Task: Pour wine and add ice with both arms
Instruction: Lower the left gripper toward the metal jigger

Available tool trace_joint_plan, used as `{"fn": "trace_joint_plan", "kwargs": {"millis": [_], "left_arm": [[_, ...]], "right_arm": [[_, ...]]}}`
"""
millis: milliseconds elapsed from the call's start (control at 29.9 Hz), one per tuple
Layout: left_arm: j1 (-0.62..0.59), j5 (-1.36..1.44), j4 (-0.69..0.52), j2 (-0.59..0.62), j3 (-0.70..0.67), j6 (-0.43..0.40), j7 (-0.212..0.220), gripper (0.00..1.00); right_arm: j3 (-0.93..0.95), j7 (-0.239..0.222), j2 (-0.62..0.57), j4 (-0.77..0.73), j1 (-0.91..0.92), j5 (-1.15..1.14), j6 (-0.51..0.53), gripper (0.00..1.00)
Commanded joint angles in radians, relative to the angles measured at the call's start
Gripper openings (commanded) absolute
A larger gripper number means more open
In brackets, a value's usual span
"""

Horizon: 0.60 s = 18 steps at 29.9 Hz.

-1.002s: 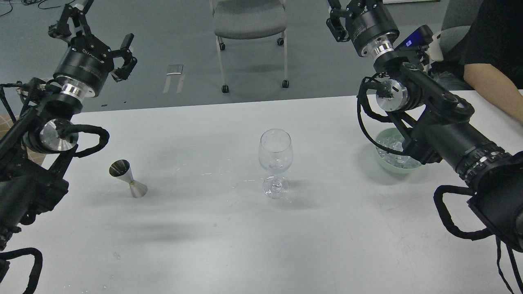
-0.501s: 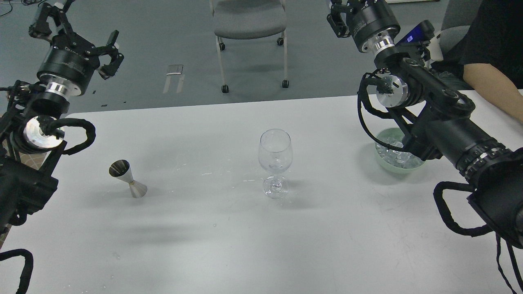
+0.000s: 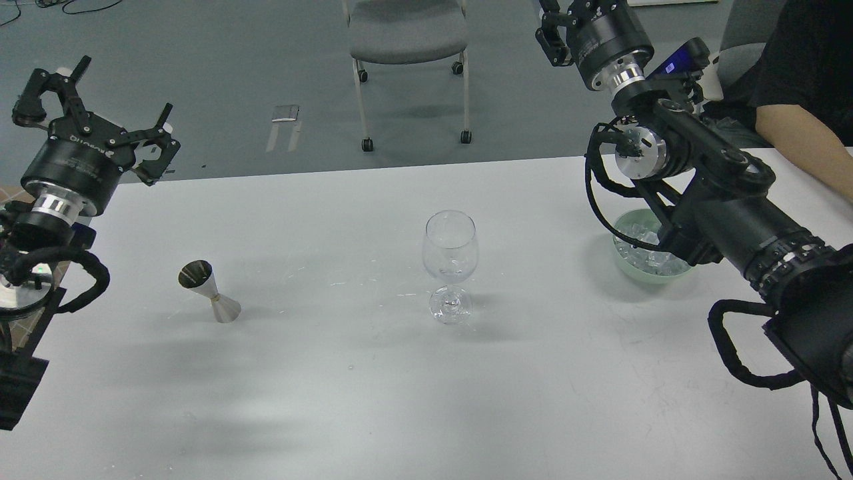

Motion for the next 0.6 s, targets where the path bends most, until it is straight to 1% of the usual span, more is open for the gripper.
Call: {"fn": "trace_joint_plan", "kwargs": {"millis": [0,33,67,134,200,301,401,434,535,568], "left_arm": [[0.129,-0.021,-0.12,-0.029,-0.125,0.092,0.001,0.99],[0.18,-0.032,-0.16,-0.049,-0.163,0.113,0.007,0.99],[0.203,-0.042,-0.179,-0.058,-0.179,0.118,0.013,0.99],[0.298,-0.113,-0.243,-0.083,-0.241,0.13,0.042,0.99],[0.347,-0.143,-0.282,-0.101,-0.275,0.14,0.042,0.99],[0.459,-0.17,-0.37,-0.193,-0.363,0.167,0.042,0.99],[0.537,-0.17,-0.423,-0.224,-0.38,0.179,0.047,0.99],[0.538,-0.17,-0.423,-0.224,-0.38,0.179,0.047,0.99],[0.605,-0.171,-0.426,-0.24,-0.377,0.172,0.052,0.99],[0.622,-0.171,-0.426,-0.259,-0.372,0.169,0.062,0.99]], "right_arm": [[-0.001,0.0,0.001,0.0,0.0,0.0,0.001,1.0],[0.001,0.0,0.002,0.002,0.0,0.002,0.001,1.0],[0.001,0.0,0.002,0.0,0.0,0.002,0.001,1.0],[0.001,0.0,0.002,0.0,-0.002,0.002,0.003,1.0],[-0.001,0.0,0.002,0.0,-0.002,0.002,0.003,1.0],[-0.001,0.0,0.002,0.002,-0.006,0.002,0.001,1.0],[0.001,0.0,0.003,0.002,-0.008,0.002,0.001,1.0],[0.001,0.0,0.003,0.002,-0.008,0.002,0.001,1.0],[0.001,0.0,0.003,0.002,-0.005,0.002,0.001,1.0],[0.001,0.0,0.002,0.0,-0.005,0.002,0.001,1.0]]}}
